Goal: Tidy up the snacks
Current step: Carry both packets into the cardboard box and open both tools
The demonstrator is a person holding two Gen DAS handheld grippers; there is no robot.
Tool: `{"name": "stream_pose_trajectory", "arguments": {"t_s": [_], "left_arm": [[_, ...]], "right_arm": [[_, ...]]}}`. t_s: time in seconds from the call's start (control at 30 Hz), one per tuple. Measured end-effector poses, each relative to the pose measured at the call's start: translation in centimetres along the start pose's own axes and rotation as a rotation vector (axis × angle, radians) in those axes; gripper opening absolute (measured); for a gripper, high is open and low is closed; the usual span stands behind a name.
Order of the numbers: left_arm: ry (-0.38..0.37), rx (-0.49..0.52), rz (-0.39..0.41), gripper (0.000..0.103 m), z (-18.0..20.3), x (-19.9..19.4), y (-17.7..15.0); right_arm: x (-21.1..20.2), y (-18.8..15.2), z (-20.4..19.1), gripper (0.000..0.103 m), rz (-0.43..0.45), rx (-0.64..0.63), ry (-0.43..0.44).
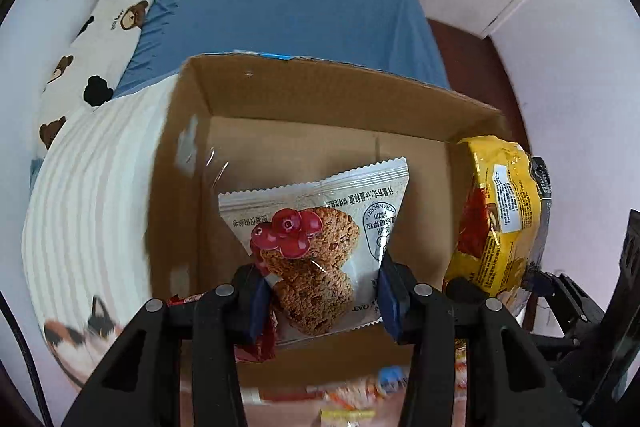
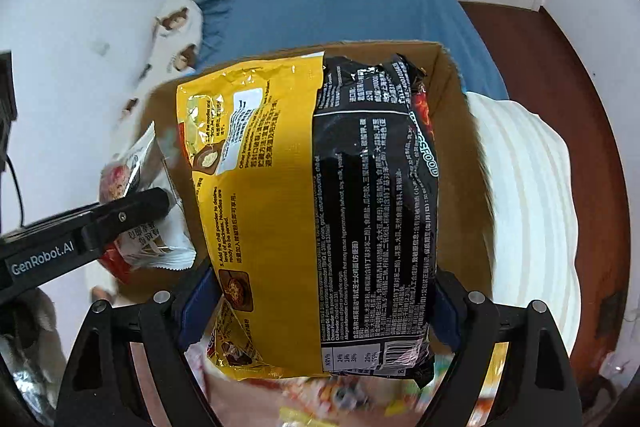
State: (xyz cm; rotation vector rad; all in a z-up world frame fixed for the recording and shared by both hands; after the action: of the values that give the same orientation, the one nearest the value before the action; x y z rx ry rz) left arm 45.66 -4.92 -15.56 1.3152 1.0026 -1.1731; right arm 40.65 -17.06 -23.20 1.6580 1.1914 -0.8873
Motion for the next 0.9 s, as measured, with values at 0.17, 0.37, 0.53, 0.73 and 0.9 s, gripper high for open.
{"name": "stream_pose_trajectory", "arguments": {"t_s": [0.17,0.37,0.53,0.73,0.9], "left_arm": [[0.037,0.024,-0.055,0.042,0.6,4.8,2.8],[0.064,0.046,-0.079,0.050,0.7,7.6,4.5],[0.051,0.039,-0.047,0.101,0.1,7.7,5.3],[0.053,0.033,-0.018,0.101,-0.2,6.6,4.7],[0.065,0.032,0.026,0.101,0.4,4.3,2.6]], "right_arm": [[6.0,2.5,2.2,0.090,-0.081,0.013,-0.031],[10.9,4.8,4.9,0.091,-0.145,0.026,-0.035],[13.4,5.8,6.6,0.100,-0.148,0.024,-0.053],[11.5,4.3,6.3,0.100,-0.129,0.007,-0.040],[6.3,0.7,6.2,0.100,-0.081,0.002,-0.048]]}}
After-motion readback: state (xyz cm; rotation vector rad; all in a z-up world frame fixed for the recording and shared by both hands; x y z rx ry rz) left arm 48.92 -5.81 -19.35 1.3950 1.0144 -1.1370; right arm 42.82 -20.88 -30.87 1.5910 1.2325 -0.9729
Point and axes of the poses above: each gripper's, at about its wrist camera, not at the fingertips, and x roughly the way its jaws point, z to its right, y to its top, the point moved 2 cm from there along x, roughly the way its jaws point, and after that the axes turned 7 degrees about y, right-handed, at the moved point
